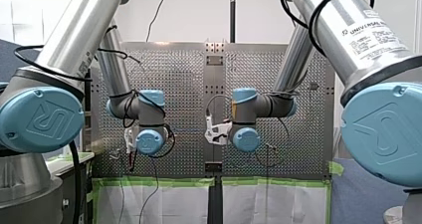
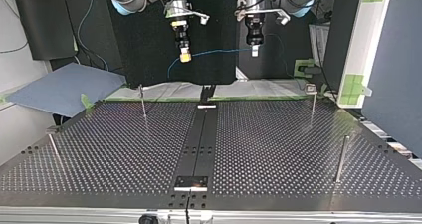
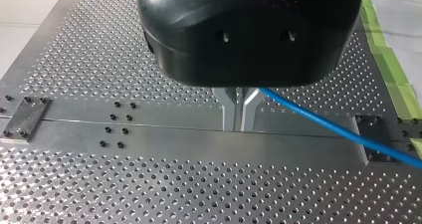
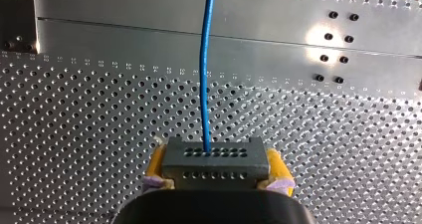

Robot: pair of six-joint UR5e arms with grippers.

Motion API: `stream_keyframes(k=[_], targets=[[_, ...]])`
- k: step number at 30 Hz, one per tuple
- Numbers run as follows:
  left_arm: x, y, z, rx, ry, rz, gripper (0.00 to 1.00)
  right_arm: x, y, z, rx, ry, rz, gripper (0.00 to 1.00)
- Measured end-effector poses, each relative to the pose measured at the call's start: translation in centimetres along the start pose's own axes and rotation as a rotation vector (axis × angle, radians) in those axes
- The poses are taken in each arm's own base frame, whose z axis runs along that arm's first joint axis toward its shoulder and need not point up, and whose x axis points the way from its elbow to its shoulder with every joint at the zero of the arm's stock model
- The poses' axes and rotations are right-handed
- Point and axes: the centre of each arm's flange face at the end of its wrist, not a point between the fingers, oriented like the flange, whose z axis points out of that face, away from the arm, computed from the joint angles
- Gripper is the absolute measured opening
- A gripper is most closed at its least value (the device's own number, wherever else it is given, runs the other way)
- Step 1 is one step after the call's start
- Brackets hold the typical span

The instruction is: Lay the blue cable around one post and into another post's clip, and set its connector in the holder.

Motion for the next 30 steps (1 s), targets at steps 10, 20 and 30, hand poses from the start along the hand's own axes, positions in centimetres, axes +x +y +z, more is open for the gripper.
stream_keyframes(k=[10, 20, 30], targets=[[0.0, 0.0, 0.0, 0.000, 0.000, 0.000, 0.04, 0.0, 0.0, 0.0, 0.000, 0.000, 0.000, 0.00], [0.0, 0.0, 0.0, 0.000, 0.000, 0.000, 0.04, 0.0, 0.0, 0.0, 0.000, 0.000, 0.000, 0.00], [0.0, -0.1, -0.1, 0.004, 0.001, -0.001, 0.04, -1.5, -1.1, -0.5, 0.023, -0.031, -0.005, 0.00]])
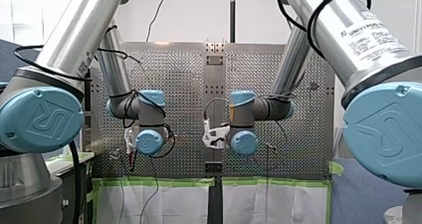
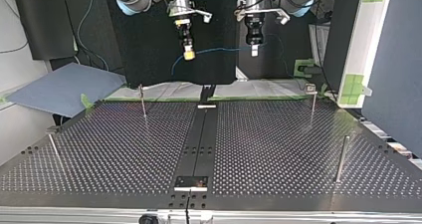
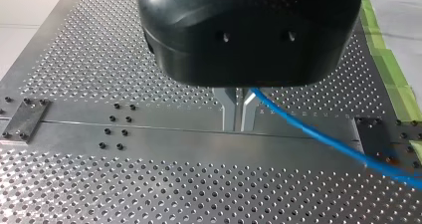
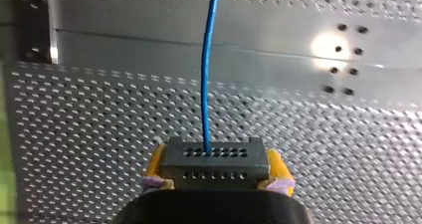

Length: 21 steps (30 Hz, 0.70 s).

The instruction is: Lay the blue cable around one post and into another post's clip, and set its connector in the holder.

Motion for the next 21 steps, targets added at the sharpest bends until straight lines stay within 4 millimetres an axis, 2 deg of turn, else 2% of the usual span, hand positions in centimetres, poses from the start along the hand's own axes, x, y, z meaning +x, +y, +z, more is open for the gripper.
stream_keyframes(k=[12, 15, 17, 21], targets=[[0.0, 0.0, 0.0, 0.000, 0.000, 0.000, 0.04, -5.4, -0.4, -1.2, 0.014, -0.099, -0.026, 0.00], [0.0, 0.0, 0.0, 0.000, 0.000, 0.000, 0.04, -5.9, -0.4, -1.3, 0.015, -0.108, -0.029, 0.00], [0.0, 0.0, 0.0, 0.000, 0.001, 0.000, 0.08, -6.0, -0.4, -1.3, 0.015, -0.111, -0.030, 0.00], [0.8, 0.2, -1.1, -0.001, 0.014, -0.007, 0.08, -6.1, -0.4, -1.3, 0.015, -0.112, -0.030, 0.00]])
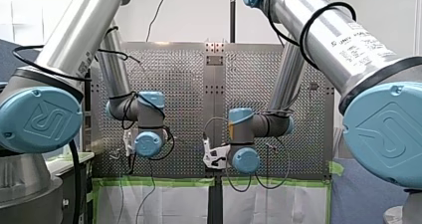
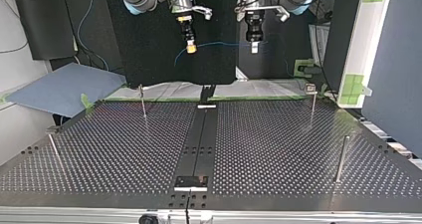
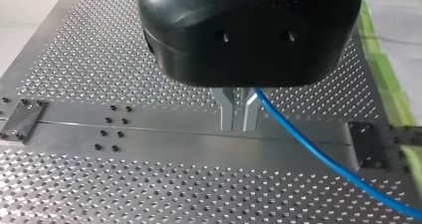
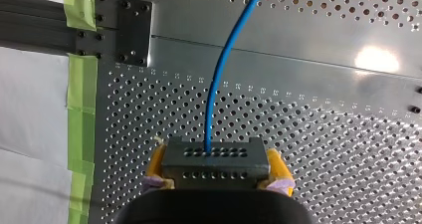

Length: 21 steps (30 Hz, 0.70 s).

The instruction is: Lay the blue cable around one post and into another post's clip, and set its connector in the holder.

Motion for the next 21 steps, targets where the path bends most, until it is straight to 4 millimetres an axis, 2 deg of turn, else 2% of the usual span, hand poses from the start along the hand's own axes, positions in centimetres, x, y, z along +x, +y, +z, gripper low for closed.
stream_keyframes(k=[4, 8, 21], targets=[[1.6, 0.3, -2.1, -0.003, 0.031, 0.009, 0.08, 0.0, 0.0, 0.0, 0.000, 0.000, 0.000, 0.00], [2.2, 0.3, -3.4, -0.011, 0.044, 0.020, 0.08, 0.0, 0.0, 0.0, 0.000, 0.000, 0.000, 0.00], [2.4, 0.5, -3.8, -0.041, 0.044, 0.023, 0.08, 0.0, 0.0, 0.0, 0.000, 0.000, 0.000, 0.00]])
